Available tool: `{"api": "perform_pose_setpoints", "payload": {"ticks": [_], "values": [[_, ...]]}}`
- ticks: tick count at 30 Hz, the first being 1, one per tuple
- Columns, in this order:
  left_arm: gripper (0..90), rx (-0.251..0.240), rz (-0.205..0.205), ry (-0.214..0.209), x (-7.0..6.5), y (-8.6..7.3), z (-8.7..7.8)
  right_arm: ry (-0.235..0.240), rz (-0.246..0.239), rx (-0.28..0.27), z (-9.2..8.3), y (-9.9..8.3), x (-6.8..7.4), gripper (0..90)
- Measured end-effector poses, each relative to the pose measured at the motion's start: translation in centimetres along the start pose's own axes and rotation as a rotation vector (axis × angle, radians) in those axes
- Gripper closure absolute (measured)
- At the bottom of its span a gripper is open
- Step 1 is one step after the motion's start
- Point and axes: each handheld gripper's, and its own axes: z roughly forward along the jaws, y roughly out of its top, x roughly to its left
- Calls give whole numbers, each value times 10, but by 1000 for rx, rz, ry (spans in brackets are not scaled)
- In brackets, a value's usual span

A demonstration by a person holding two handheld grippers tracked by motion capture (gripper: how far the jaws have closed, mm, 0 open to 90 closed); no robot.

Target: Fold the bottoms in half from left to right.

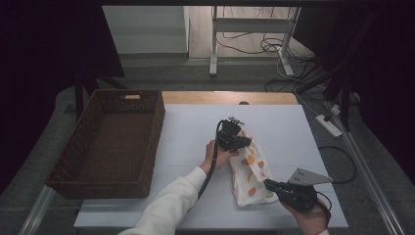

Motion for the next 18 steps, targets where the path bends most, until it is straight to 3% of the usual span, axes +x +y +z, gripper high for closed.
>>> {"api": "perform_pose_setpoints", "payload": {"ticks": [14, 16, 18], "values": [[811, 10, 10, -11, -1, 4, 13, -32, 45, 10, -6, -7, -10, 861], [739, 3, 9, -17, -2, 4, 14, -41, 47, 11, -7, -8, -11, 859], [544, -1, 21, -12, -3, 5, 13, -60, 56, 9, -8, -9, -12, 794]]}}
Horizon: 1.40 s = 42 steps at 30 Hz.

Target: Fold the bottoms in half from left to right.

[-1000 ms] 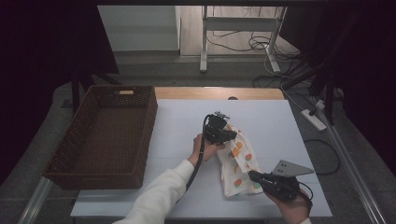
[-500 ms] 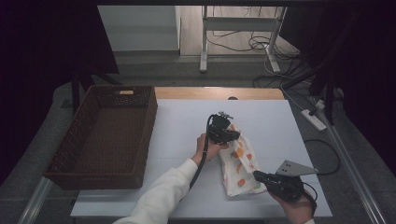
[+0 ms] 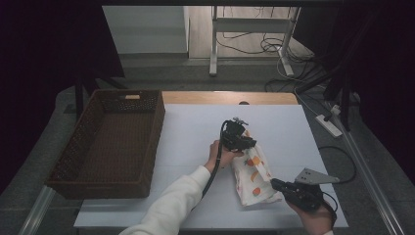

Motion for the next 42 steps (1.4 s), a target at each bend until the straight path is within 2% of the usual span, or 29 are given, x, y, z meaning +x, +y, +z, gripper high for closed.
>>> {"api": "perform_pose_setpoints", "payload": {"ticks": [1, 3, 5, 7, 11, 17, 35, 42], "values": [[469, -2, 1, -2, -1, 0, -1, -15, 4, -4, -1, 0, -1, 711], [378, -11, 9, -5, -2, 0, -6, -47, 15, -4, -1, -2, -2, 581], [329, -22, 27, 3, -4, -3, -12, -67, 36, -4, -1, -3, -4, 538], [324, -31, 33, -3, -3, -5, -17, -74, 48, -9, -1, -3, -5, 514], [322, -40, 42, -4, 0, -12, -30, -74, 48, -16, -1, -3, -6, 509], [337, -46, 51, -5, 5, -23, -46, -53, 21, -12, 4, -1, -6, 506], [339, -43, 84, 26, 5, -44, -78, -5, -32, 20, 18, 0, -4, 497], [339, -54, 75, 35, 11, -59, -96, 2, -41, 28, 22, 0, -3, 496]]}}
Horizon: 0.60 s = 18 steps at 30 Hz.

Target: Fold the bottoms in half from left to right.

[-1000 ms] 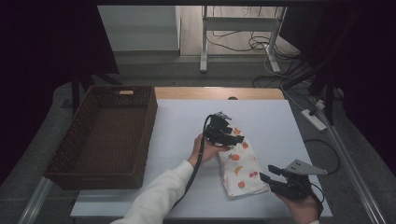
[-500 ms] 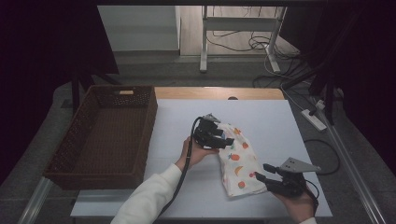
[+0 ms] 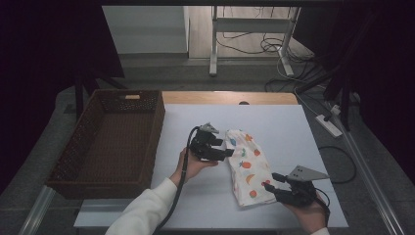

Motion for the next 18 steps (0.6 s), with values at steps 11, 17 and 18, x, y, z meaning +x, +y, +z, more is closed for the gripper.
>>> {"api": "perform_pose_setpoints", "payload": {"ticks": [11, 17, 18], "values": [[336, -11, 7, 7, 0, -24, -29, 13, -39, 21, 8, 2, 6, 493], [333, -16, -12, 15, 5, -40, -40, 32, -57, 37, 18, 6, 13, 491], [333, -12, -13, 22, 7, -42, -41, 39, -65, 40, 20, 6, 14, 491]]}}
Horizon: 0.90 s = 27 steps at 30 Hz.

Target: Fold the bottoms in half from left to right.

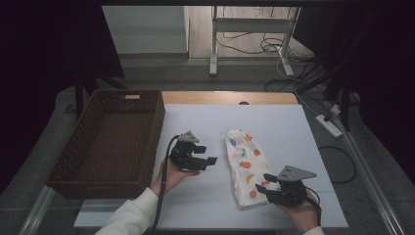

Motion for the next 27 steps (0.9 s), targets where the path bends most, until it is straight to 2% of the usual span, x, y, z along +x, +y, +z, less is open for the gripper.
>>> {"api": "perform_pose_setpoints", "payload": {"ticks": [10, 21, 27], "values": [[334, -11, -9, 11, 6, -4, -8, 33, -52, 27, 15, 8, 13, 486], [330, -3, -17, 10, 6, -5, -6, 62, -76, 37, 18, 8, 18, 480], [328, 7, -21, 9, 6, -7, -4, 94, -101, 46, 21, 11, 23, 471]]}}
